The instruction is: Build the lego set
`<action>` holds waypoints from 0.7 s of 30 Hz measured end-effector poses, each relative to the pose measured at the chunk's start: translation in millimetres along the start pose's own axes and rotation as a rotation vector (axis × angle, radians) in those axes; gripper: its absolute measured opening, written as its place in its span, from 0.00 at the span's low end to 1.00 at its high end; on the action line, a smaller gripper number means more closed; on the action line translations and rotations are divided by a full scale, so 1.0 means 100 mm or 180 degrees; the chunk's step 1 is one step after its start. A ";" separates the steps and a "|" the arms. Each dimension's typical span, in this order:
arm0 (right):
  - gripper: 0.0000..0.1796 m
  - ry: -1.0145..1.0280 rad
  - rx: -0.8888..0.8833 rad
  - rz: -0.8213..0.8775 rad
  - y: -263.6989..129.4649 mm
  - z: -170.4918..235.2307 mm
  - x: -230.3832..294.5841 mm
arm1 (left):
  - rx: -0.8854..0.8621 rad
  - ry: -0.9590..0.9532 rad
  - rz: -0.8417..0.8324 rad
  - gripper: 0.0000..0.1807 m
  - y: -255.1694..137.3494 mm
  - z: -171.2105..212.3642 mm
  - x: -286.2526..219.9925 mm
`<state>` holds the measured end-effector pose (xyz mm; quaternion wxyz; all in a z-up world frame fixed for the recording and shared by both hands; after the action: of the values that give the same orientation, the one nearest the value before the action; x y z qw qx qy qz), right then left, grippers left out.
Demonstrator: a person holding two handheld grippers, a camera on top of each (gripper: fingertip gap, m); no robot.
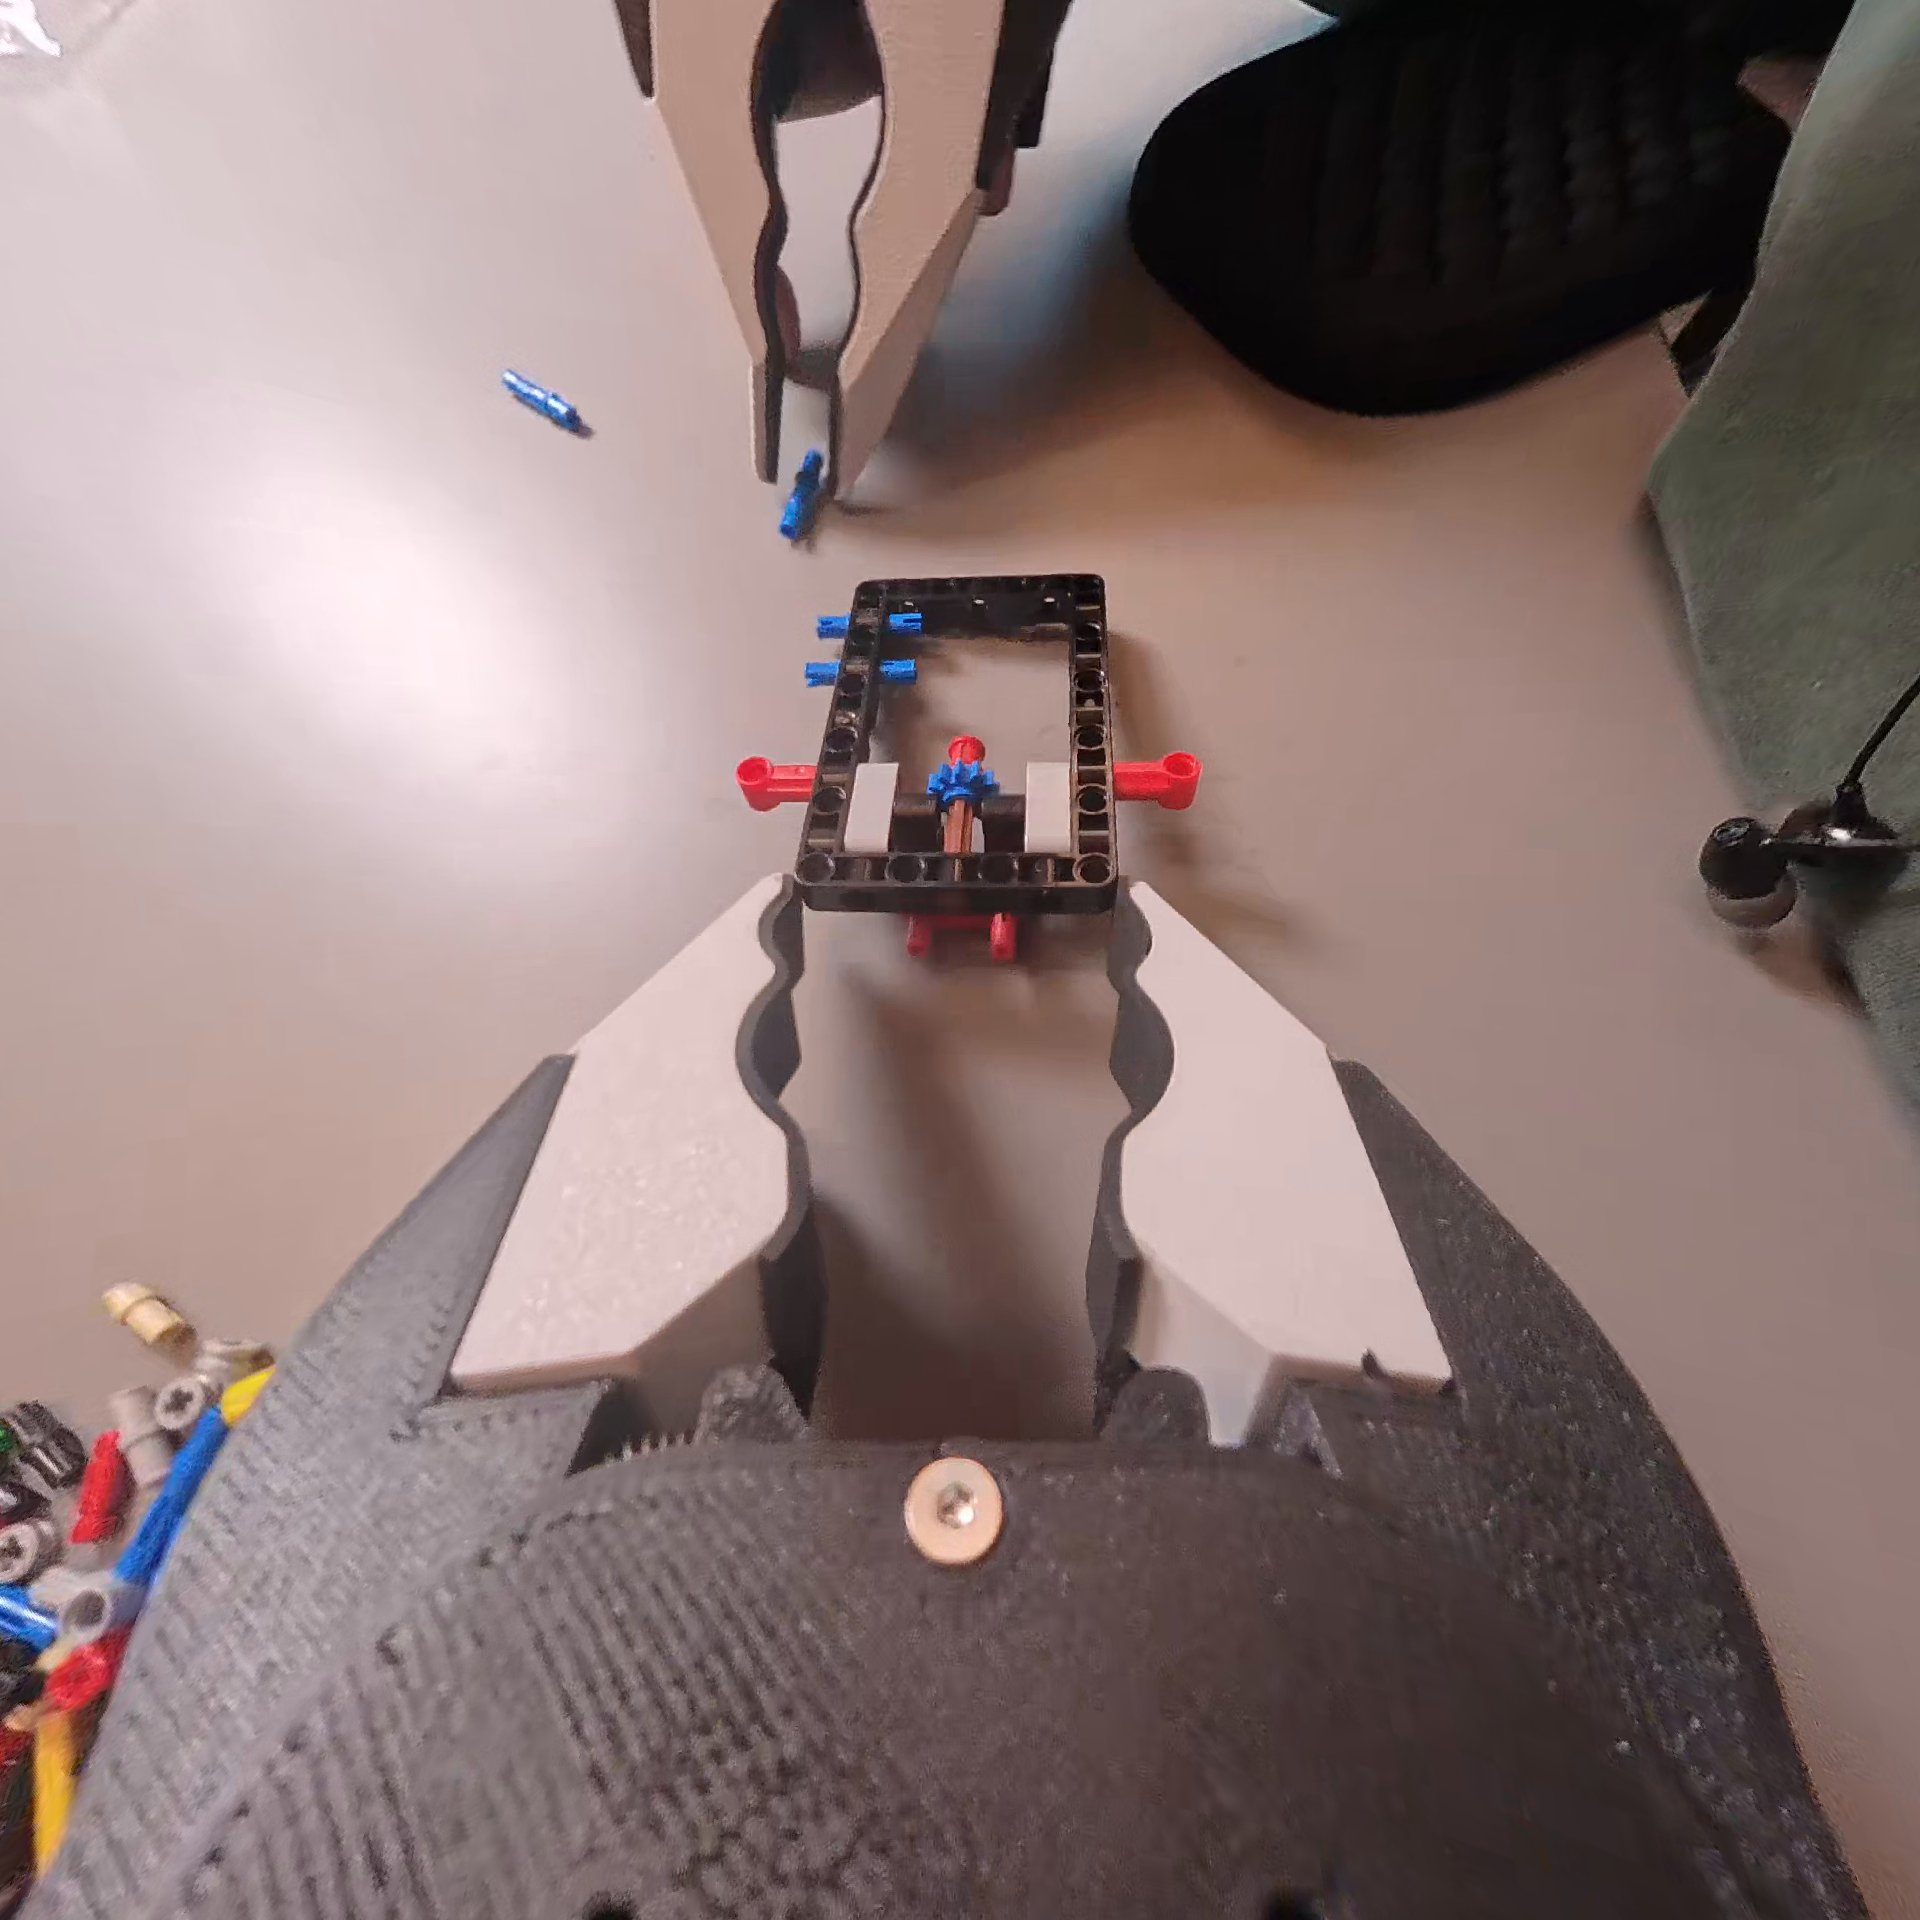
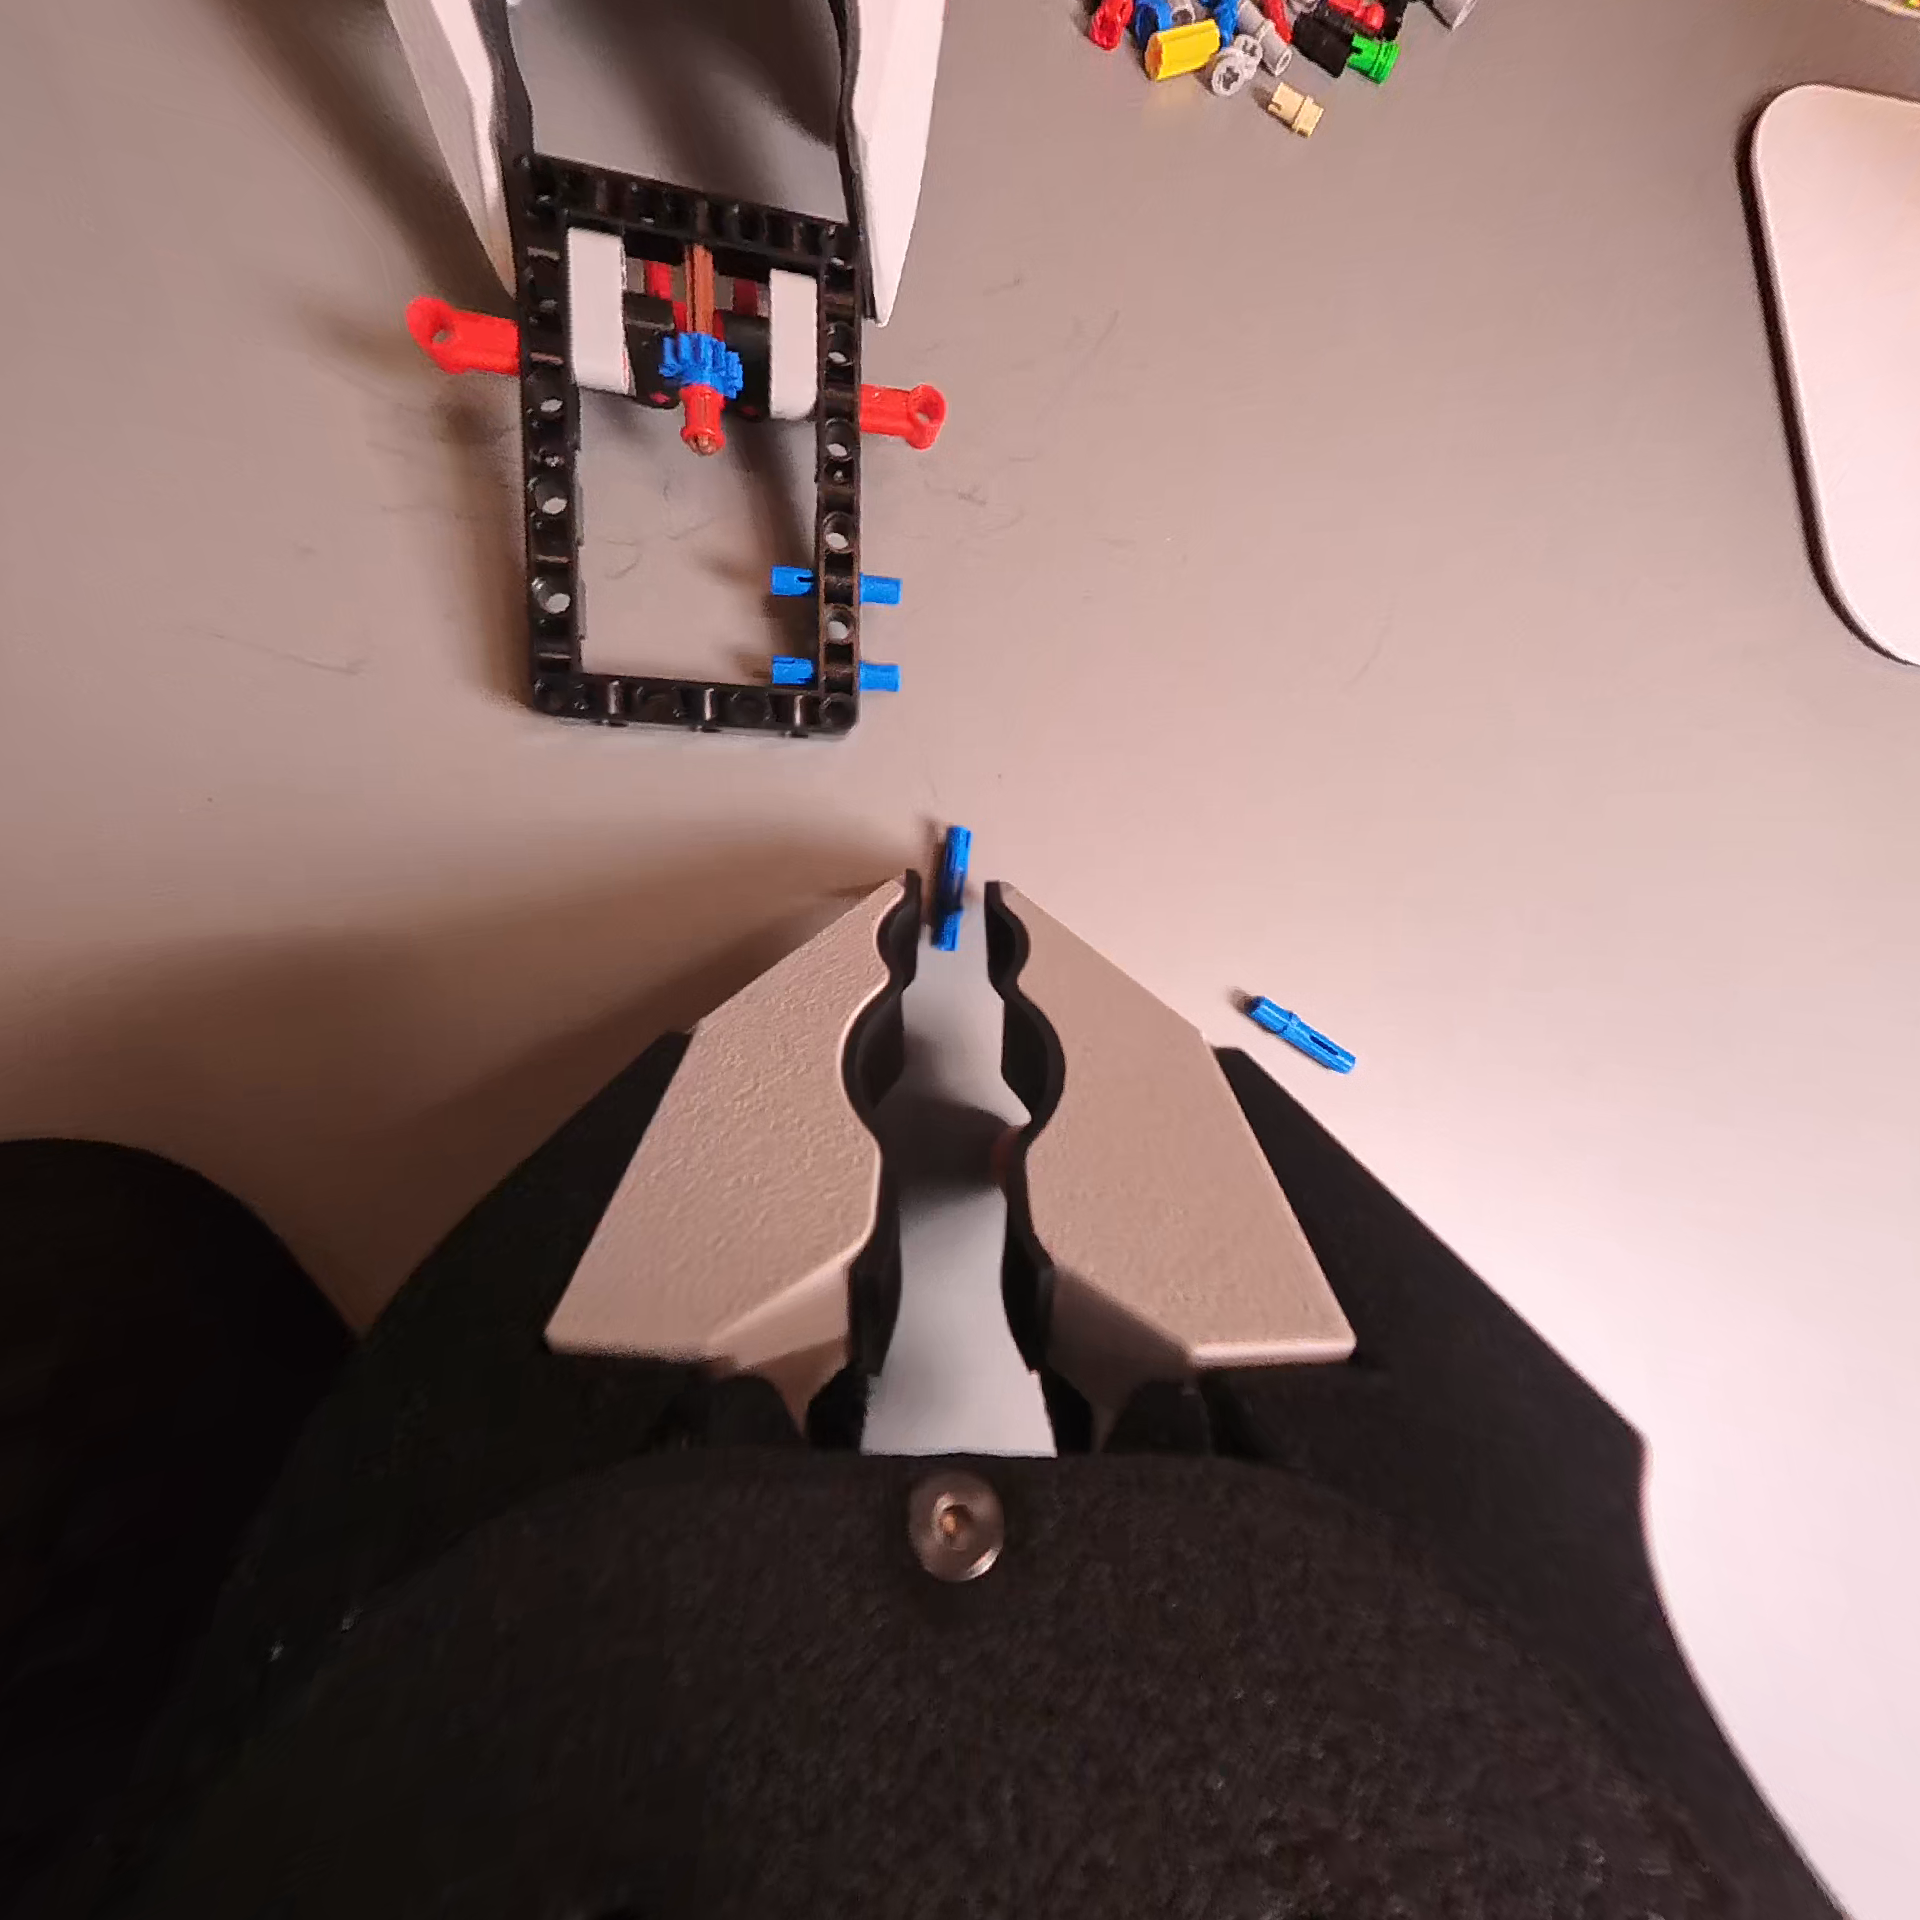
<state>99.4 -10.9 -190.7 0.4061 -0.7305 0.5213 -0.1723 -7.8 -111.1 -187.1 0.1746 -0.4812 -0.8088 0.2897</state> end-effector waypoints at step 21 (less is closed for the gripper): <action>0.03 0.0070 -0.1010 -0.0999 -0.03 -0.61 0.36 | -0.0728 -0.1562 0.0531 0.34 -0.32 -0.22 0.13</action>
<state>74.3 -68.5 -157.1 0.2486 -0.8555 0.4262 -0.1572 -23.4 -104.5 -149.5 -0.1063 -0.4781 -0.8119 0.3177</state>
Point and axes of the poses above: each gripper's, where its closed fingertips meet, y out along the fingers, z out of its underside, x = y × z across the jaws, the point moved 3 cm from there along -y, back along the fingers, and after that the axes turned 2 degrees about x, right-handed, at the moved point
